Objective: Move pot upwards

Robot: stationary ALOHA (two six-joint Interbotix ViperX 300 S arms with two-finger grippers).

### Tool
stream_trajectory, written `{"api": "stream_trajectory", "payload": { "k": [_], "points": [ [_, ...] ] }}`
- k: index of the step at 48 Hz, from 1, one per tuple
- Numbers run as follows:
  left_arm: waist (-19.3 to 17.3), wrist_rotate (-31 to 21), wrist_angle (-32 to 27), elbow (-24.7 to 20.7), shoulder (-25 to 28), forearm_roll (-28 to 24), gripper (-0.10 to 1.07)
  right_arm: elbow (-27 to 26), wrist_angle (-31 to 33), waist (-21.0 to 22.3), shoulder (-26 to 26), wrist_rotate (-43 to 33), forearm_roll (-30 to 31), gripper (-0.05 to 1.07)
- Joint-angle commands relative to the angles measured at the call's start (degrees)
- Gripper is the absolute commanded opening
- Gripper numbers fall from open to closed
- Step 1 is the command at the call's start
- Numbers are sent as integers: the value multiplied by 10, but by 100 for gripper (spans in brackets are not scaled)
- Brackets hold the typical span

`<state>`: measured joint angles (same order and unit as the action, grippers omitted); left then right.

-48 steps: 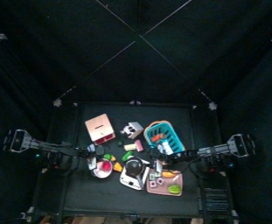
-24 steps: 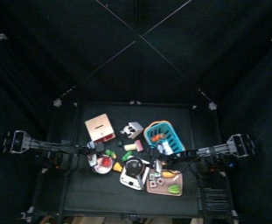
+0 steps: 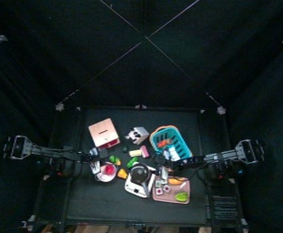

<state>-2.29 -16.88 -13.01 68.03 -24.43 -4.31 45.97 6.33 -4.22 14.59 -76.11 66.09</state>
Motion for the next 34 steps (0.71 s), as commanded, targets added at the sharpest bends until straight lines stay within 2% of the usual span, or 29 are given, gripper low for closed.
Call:
{"api": "stream_trajectory", "payload": {
  "k": [1, 6, 12, 18, 27, 34],
  "points": [
    [1, -1, 6, -13, -1, 0, 67, -15, -2, 2, 7, 0, -1, 93],
    [1, 1, 16, -17, -1, -4, 83, -17, -2, 3, 4, 0, -1, 93],
    [1, 2, 34, -21, -6, -11, 97, -18, -2, 1, 0, -1, -1, 93],
    [-3, 2, 54, -26, -27, -19, 98, -21, -2, 1, 0, -1, -1, 93],
    [-4, 3, 97, -27, -91, -46, 98, -32, -2, 3, -1, -4, -5, 93],
    [-4, 4, 154, -17, -134, -76, 98, -48, -2, 4, -7, -1, -18, 93]
  ]
}}
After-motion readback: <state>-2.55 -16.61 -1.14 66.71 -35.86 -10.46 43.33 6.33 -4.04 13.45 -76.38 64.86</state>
